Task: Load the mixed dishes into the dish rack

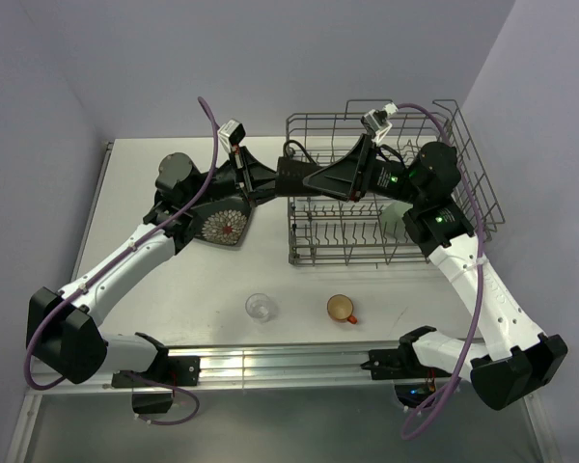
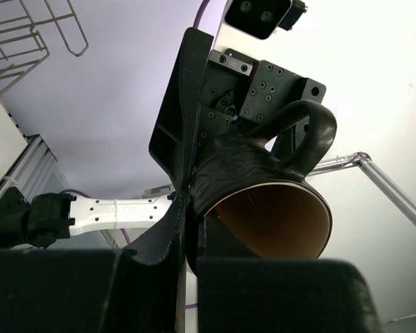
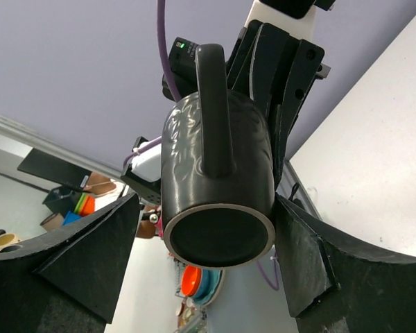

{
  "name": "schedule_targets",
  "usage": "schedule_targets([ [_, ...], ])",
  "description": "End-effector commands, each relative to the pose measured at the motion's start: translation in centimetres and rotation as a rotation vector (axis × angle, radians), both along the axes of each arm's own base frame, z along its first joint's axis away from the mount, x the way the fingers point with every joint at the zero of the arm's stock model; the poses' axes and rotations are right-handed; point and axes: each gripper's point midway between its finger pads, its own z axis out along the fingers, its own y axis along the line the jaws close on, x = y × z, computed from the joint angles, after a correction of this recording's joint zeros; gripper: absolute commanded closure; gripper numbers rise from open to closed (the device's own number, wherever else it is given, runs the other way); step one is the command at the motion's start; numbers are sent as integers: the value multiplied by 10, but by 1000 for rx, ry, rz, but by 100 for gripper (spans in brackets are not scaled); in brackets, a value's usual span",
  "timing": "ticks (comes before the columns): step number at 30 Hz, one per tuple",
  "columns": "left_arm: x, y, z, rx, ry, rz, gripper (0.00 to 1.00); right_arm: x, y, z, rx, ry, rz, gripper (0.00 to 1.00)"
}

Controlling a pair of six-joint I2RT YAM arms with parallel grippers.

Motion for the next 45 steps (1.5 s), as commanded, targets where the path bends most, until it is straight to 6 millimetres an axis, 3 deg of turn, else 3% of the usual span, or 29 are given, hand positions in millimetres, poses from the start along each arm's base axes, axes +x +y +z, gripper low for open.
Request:
schedule_targets([
  [1, -16, 9, 27, -59, -92, -2, 100, -6, -2, 25, 42, -94, 0, 18],
  [5, -14, 8, 22, -63, -79, -8, 100, -7, -2, 26, 41, -89, 4, 25],
  [7, -15, 8, 23, -69, -81, -11, 100, -7, -2, 27, 41, -92, 2, 41],
  [8, -14, 8, 24, -70, -81, -11, 100, -6, -2, 25, 34, -82, 0, 51],
  [9, -14, 8, 22, -68, -80, -11, 100, -5, -2, 24, 27, -86, -4, 83],
  [10, -14, 7, 22, -67, -77, -14, 100, -3, -1, 20, 15, -63, -8, 100],
  [11, -13, 6, 19, -64, -69, -17, 98, -2, -1, 18, 8, -63, -12, 100],
  [12, -13, 7, 20, -73, -65, -21, 89, 0, -1, 18, 7, -64, -21, 100],
  [13, -13, 6, 15, -69, -52, -25, 65, 2, -1, 15, -3, -46, -30, 100],
  [16, -7, 12, 7, -53, -21, 2, 28, 11, -6, 7, -51, -24, -88, 100],
  [18, -1, 22, -3, 4, -34, 65, 23, 20, -13, 2, -83, -26, -133, 100],
  [19, 13, 38, -21, 93, 65, 157, 19, 24, -18, -6, -109, 13, -159, 100],
  [21, 30, 61, -50, 248, 69, 291, 18, 33, -30, -15, -150, 14, -214, 100],
  [22, 35, 89, -79, 383, 206, 378, 15, 36, -35, -26, -187, 54, -245, 100],
  [24, 49, 128, -112, 579, 233, 544, 14, 45, -49, -35, -257, 37, -310, 100],
  [25, 54, 150, -119, 646, 260, 613, 14, 48, -55, -55, -319, 112, -326, 100],
  [26, 48, 169, -148, 779, 359, 655, 14, 56, -65, -57, -382, 75, -385, 100],
  [27, 45, 179, -162, 864, 355, 657, 15, 61, -71, -66, -439, 89, -414, 100],
  [28, 42, 184, -175, 924, 385, 649, 16, 64, -78, -90, -530, 171, -428, 100],
  [30, 26, 190, -207, 1015, 448, 595, 18, 76, -98, -108, -678, 194, -506, 100],
  [33, 15, 188, -222, 1023, 445, 569, 21, 92, -119, -113, -805, 183, -591, 100],
  [34, 10, 188, -230, 1033, 456, 559, 22, 95, -122, -126, -854, 222, -588, 100],
  [36, 6, 187, -237, 1055, 440, 530, 26, 103, -132, -130, -908, 228, -627, 100],
  [42, -6, 171, -258, 1187, 382, 374, 29, 118, -149, -174, -1079, 328, -658, 100],
  [45, -11, 164, -265, 1163, 388, 350, 29, 121, -154, -187, -1123, 363, -672, 100],
])
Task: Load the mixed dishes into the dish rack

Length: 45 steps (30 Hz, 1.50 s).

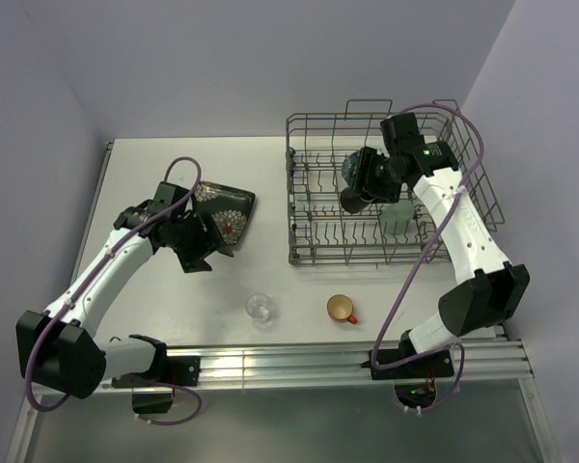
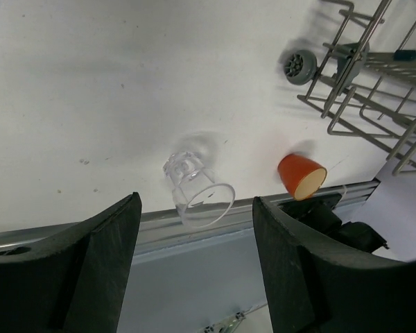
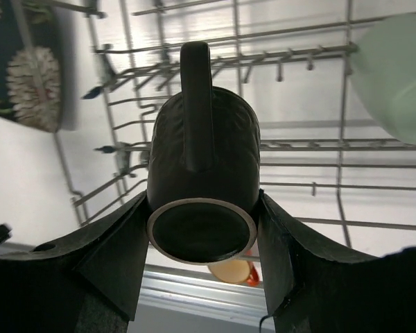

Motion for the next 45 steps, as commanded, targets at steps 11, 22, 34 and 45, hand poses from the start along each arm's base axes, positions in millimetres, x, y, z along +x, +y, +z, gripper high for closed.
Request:
schedule_targets([
  [11, 1, -7, -5, -1, -21, -103, 29, 11, -26, -17, -172, 19, -95, 100],
  [22, 1, -8, -9, 2, -8, -135, 29, -3, -19, -49, -204, 117, -65, 100],
  [34, 2, -10, -8, -3, -10, -153, 29, 6, -21, -79, -257, 153, -64, 100],
  [45, -15, -24, -18, -10, 30, -219, 30, 4, -22, -99, -298, 188, -37, 36],
])
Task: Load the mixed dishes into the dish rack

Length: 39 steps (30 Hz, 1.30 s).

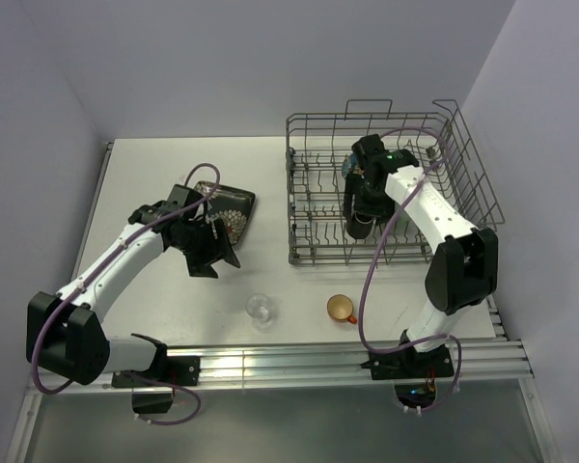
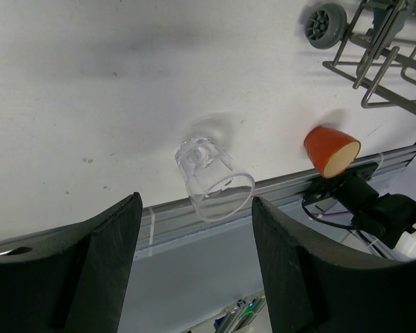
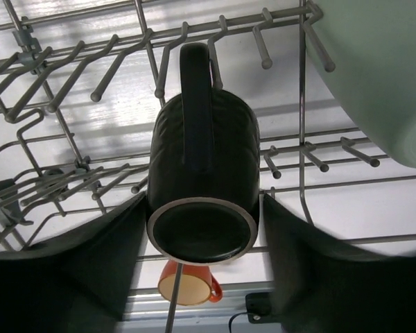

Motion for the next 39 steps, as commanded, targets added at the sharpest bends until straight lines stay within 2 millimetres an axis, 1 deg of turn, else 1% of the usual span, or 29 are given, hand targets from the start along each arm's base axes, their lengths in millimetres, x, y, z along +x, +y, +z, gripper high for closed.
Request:
schedule_targets([
  [1, -2, -11, 3, -26, -10, -46, 30, 7, -3, 4, -37, -44, 13, 15],
  [3, -7, -14, 0, -21, 2, -61, 30, 6, -4, 8, -38, -57, 16, 5],
  [4, -8, -15, -2, -16, 6, -66, 31, 7, -4, 11, -38, -64, 18, 4],
  [9, -29, -28, -18, 3, 55, -126, 34, 6, -5, 32, -30, -120, 24, 4],
  [13, -47, -35, -31, 6, 91, -159, 37, 2, -2, 58, 12, -182, 37, 4],
  [15, -51, -38, -35, 6, 96, -163, 39, 0, -1, 69, 24, -210, 43, 4],
  [16, -58, -38, -40, 14, 110, -176, 40, -2, -2, 77, 31, -232, 46, 4],
  [18, -62, -41, -44, 14, 117, -177, 42, -5, -3, 85, 37, -247, 50, 4],
  [19, -68, -42, -49, 20, 130, -186, 42, -8, -3, 92, 43, -265, 54, 4],
  [21, -70, -43, -55, 29, 136, -186, 42, -13, -2, 97, 58, -280, 65, 4],
  [22, -73, -44, -59, 39, 141, -196, 42, -16, -2, 104, 68, -301, 70, 4],
  [24, -73, -43, -70, 65, 151, -203, 43, -20, 0, 110, 91, -320, 79, 4],
  [25, -75, -44, -74, 70, 158, -212, 45, -24, 1, 116, 106, -343, 85, 5],
  [27, -77, -46, -83, 77, 178, -225, 49, -29, 5, 121, 141, -356, 97, 5],
  [28, -75, -47, -86, 74, 181, -228, 58, -32, 7, 125, 159, -364, 100, 5],
  [29, -74, -49, -86, 70, 180, -233, 62, -33, 9, 127, 172, -367, 102, 5],
  [30, -73, -51, -86, 66, 175, -244, 67, -38, 17, 128, 214, -353, 127, 5],
  [31, -70, -56, -81, 54, 176, -252, 83, -40, 20, 130, 235, -349, 131, 5],
  [32, -68, -58, -76, 39, 170, -272, 94, -42, 24, 130, 257, -341, 141, 4],
  [33, -66, -61, -69, 27, 169, -280, 100, -44, 28, 131, 281, -337, 151, 2],
  [34, -58, -65, -48, 13, 144, -276, 100, -47, 38, 135, 337, -332, 175, 1],
  [36, -46, -71, -16, -10, 79, -273, 100, -52, 52, 138, 413, -319, 211, 0],
  [37, -31, -81, 21, -55, -13, -271, 100, -56, 67, 146, 502, -313, 252, 0],
  [38, -30, -82, 38, -71, -27, -273, 100, -60, 74, 146, 549, -297, 269, 0],
  [39, -19, -93, 74, -131, -106, -279, 100, -62, 82, 148, 597, -286, 289, 0],
])
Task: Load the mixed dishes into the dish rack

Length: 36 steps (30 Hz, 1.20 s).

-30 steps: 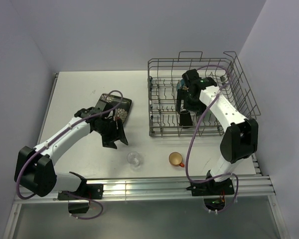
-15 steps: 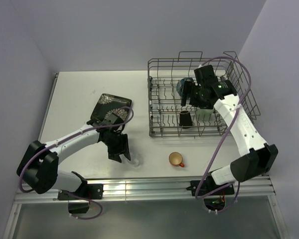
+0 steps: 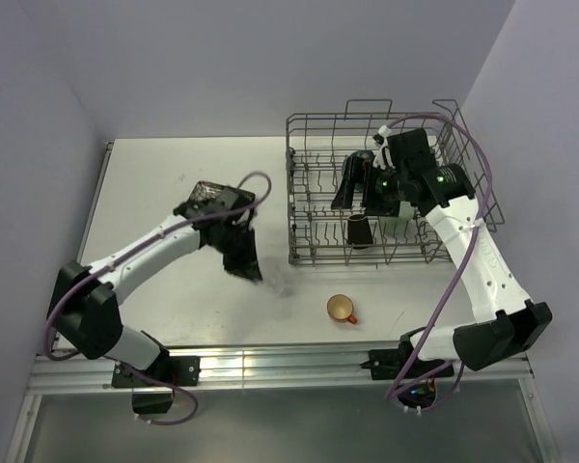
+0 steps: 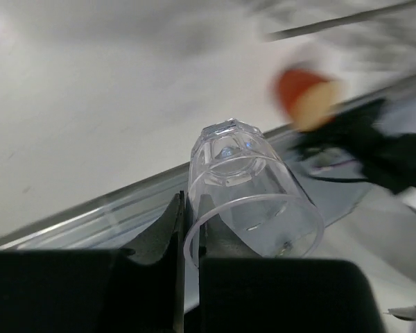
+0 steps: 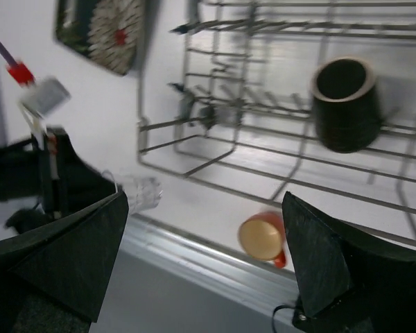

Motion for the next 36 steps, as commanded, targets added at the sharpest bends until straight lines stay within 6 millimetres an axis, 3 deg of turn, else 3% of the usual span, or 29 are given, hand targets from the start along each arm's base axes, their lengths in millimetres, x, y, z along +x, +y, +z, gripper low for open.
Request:
schedule_targets([
  [1, 24, -29, 120, -249, -230, -38, 100, -19, 51, 33, 291, -4, 199, 0],
  [3, 28, -45, 160, -390, -284, -54, 100, -28, 65, 35, 388, 26, 256, 0],
  [4, 26, -50, 177, -464, -303, -67, 100, -26, 74, 46, 453, 2, 280, 0],
  [5, 12, -61, 198, -595, -244, -112, 100, -37, 82, 46, 526, 42, 337, 0],
  [7, 10, -76, 228, -789, -286, -188, 100, -40, 93, 66, 641, 2, 393, 0],
  [8, 0, -79, 240, -863, -235, -219, 100, -45, 96, 64, 686, 25, 409, 0],
  [10, 3, -83, 254, -948, -269, -257, 100, -61, 101, 87, 810, 49, 452, 0],
  [13, 3, -86, 271, -1045, -272, -274, 100, -64, 104, 114, 920, -57, 509, 1],
  [14, 4, -87, 277, -1069, -245, -257, 100, -65, 105, 112, 938, -50, 510, 1],
  [21, 13, -87, 275, -1095, -251, -252, 100, -72, 105, 133, 1026, -104, 493, 3],
  [36, 41, -75, 276, -1113, -276, -156, 100, -80, 109, 145, 1047, -101, 522, 9],
])
